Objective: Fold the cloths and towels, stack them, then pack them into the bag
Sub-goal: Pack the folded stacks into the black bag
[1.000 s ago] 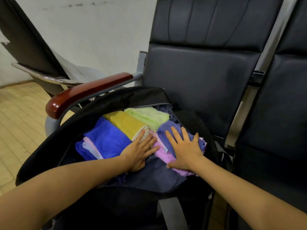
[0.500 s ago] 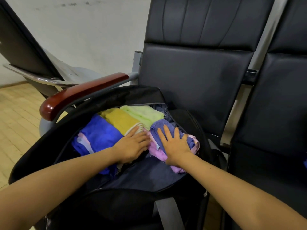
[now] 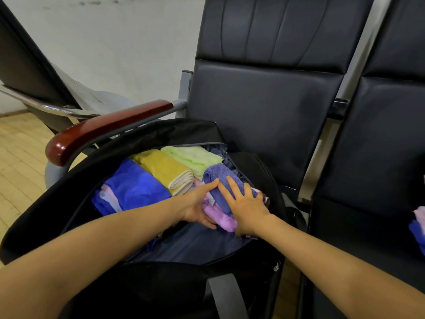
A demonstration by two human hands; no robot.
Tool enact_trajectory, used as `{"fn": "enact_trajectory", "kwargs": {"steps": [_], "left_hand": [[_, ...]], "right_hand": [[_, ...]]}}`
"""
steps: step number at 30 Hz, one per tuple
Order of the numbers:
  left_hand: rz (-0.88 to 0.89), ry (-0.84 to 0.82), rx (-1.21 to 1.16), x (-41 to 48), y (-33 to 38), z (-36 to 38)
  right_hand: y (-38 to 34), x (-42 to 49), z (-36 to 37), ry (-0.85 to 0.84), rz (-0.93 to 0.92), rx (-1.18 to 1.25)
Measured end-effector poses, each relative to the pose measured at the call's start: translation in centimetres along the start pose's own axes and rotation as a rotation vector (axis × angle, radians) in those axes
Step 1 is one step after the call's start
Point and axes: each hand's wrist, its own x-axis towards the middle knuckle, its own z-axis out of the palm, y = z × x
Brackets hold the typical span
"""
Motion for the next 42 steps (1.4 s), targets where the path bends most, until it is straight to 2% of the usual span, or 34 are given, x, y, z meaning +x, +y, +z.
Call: {"fn": "enact_trajectory", "kwargs": {"steps": [4,8,11,17,21,24,29,35,42], "left_hand": [[0.090,0.102,-0.128,0.9,0.9,1.0],[0.159,0.124,-0.158,1.2,1.7,0.5],[0.120,0.116,-0.107,0.6,1.1,0.4],[0.049,0.086,0.026,-2.8,1.8,0.2],[0.083,0.138,0.093,-5.4,2.5,1.2],[0.101,0.167,0.108,-6.8,3.4,2.7],[0.188,0.194,0.174,-10.1,5.2,8.6],[0.221,0.047,0.302,-10.7,5.7,19.4],[0.222,-0.124,0.388,-7.1,3.7,34.3]], "right_hand": [[0.0,1.2,0.5,0.064,-0.009,0.031],[0.0,2.6,-0.3,0.036,-0.016,0.101],[0.4,2.3,-0.8,-0.047,-0.058,0.059],[2.9,0.4,-2.1,-0.160,-0.139,0.138],[3.4,-1.1,-3.3,-0.084,-0.165,0.264],[4.6,-3.2,-5.5,0.038,-0.186,0.417],[9.0,-9.1,-8.9,0.263,-0.094,0.560],[18.2,-18.2,-9.0,0.324,0.087,0.627],[29.8,-27.8,-3.6,0.393,0.382,0.655]]}}
